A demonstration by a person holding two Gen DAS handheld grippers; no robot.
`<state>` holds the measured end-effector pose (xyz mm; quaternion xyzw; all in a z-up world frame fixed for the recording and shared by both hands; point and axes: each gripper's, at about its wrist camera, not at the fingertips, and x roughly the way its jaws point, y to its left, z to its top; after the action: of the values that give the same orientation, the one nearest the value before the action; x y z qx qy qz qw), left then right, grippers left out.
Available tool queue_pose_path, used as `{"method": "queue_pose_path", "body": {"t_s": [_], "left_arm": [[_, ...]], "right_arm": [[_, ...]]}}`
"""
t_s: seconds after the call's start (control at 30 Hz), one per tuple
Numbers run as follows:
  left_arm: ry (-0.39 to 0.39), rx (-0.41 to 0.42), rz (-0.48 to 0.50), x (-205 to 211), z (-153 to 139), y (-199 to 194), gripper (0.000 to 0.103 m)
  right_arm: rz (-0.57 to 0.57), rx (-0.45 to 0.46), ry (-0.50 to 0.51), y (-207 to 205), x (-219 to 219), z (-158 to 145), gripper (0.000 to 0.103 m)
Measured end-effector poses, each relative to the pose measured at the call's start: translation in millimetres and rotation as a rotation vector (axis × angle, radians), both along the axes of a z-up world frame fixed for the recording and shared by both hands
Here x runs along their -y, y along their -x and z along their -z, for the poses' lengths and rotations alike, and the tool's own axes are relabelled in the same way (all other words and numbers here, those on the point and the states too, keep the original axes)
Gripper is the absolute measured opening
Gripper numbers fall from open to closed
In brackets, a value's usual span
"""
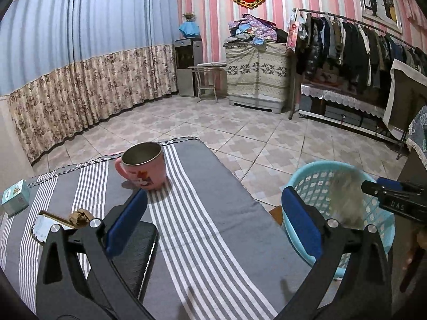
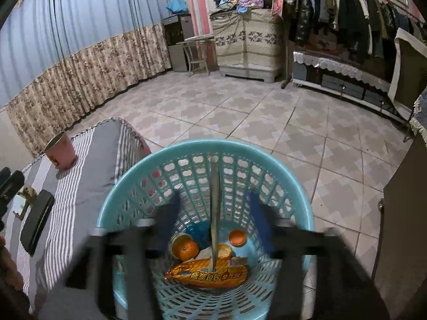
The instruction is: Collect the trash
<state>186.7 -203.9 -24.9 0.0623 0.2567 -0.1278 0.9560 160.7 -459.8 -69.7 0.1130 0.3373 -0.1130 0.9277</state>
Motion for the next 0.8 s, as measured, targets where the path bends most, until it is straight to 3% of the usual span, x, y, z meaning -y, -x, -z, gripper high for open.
{"method": "queue_pose_path", "body": {"t_s": [0.17,0.37,0.63,0.8], "left_arm": [[-0.01,0.003,-0.022,-19.0,0.8,2.3,0.097],[0.009,-0.014,-0.07,-57.1,4.0,3.7,0.097],[-0.044,-0.03,-0.181,-134.3,16.2,-8.0,0.097],[-0.07,-0.057,-0.257,-192.8,24.7,-17.1,0.097]], "right_arm": [[0.011,0.006,0.024,0.9,-5.2,-0.4,0.082],[0.024,0.006,0.142,-1.8,-26.2,-3.8,0.096],[-0.022,0.065,0.221,-1.6,-76.2,-13.8,0.098],[-0.072,0.073,0.174,-5.3,-109.2,-8.2,0.098]]}}
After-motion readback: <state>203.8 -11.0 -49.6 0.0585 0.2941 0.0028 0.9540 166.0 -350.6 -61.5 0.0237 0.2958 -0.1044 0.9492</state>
